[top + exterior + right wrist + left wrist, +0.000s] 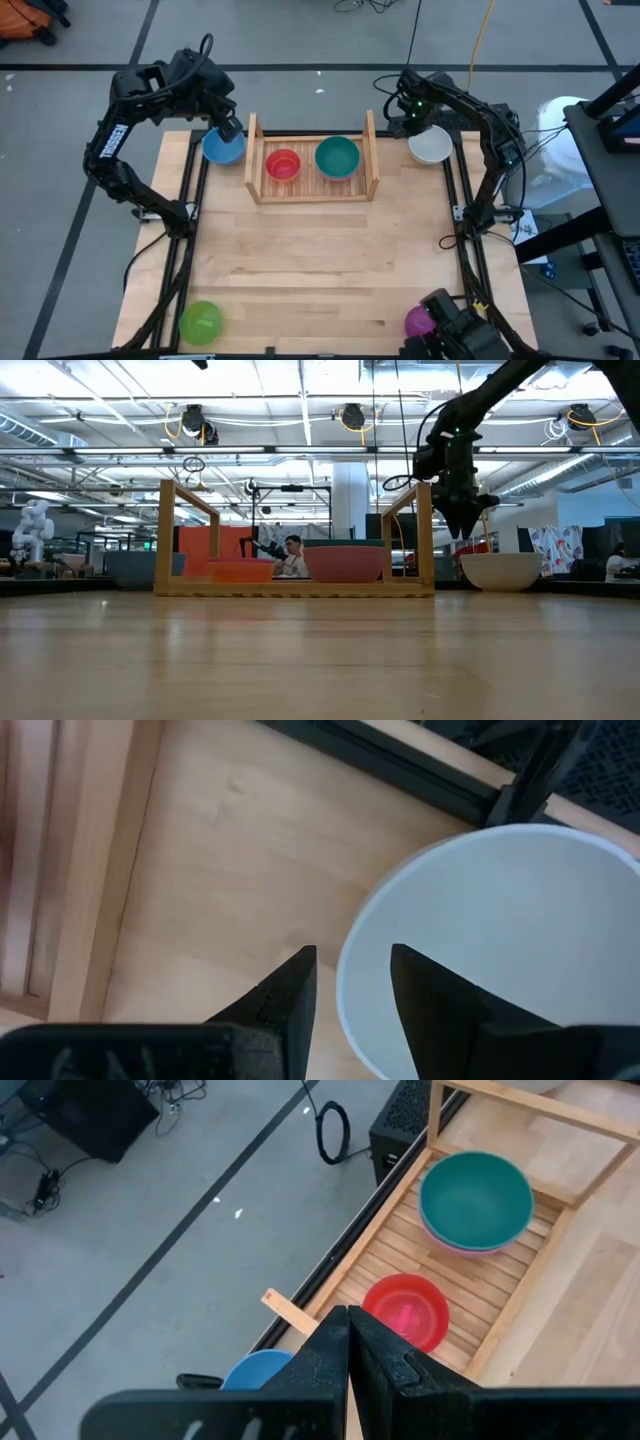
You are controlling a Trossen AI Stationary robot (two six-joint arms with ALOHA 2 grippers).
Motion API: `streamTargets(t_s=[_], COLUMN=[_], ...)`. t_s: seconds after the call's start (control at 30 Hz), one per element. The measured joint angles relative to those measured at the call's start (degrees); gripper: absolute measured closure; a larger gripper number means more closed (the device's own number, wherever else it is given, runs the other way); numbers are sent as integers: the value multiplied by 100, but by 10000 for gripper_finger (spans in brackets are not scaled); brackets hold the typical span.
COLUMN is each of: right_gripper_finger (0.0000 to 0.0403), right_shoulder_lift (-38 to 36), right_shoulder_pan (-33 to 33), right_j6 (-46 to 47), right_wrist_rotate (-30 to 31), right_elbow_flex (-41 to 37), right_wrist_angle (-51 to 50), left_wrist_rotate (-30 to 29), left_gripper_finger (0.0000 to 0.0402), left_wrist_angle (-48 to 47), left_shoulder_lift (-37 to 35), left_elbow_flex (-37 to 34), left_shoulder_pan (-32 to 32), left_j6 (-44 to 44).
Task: Place and stack bowls onto a shelf
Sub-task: Stack the white bowl onto the blue bowl
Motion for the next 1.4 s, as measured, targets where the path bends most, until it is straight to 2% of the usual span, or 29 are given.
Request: streamTargets(t_s=[0.17,0.6,0.8,0.97,1.17,1.4], right_gripper_finger=[277,277,280,302,320,311], right_shoulder_lift=[-4,0,-74,-374,-665,-667], right_shoulder_pan=[-24,-148,-148,-148,-139,-41], right_j6=[121,-114,-339,-360,-420,-537], right_wrist_rotate=[-22,-41,-181,-194,-1120,-1181], right_elbow_flex=[-122,-1026,-1049,-1049,-1047,-1047], right_wrist_angle=[24,322,375,515,553,736], left_wrist_rotate=[-3,-1,0,-3,0,-1], left_gripper_finger=[394,394,394,394,394,394], left_wrist_angle=[0,0,0,0,0,0], left_shoulder_lift=[0,0,0,0,0,0], left_elbow_flex=[0,0,0,-2,-1,-2], left_shoulder_pan=[15,15,13,13,13,14], left_j6=[35,132,138,138,117,58])
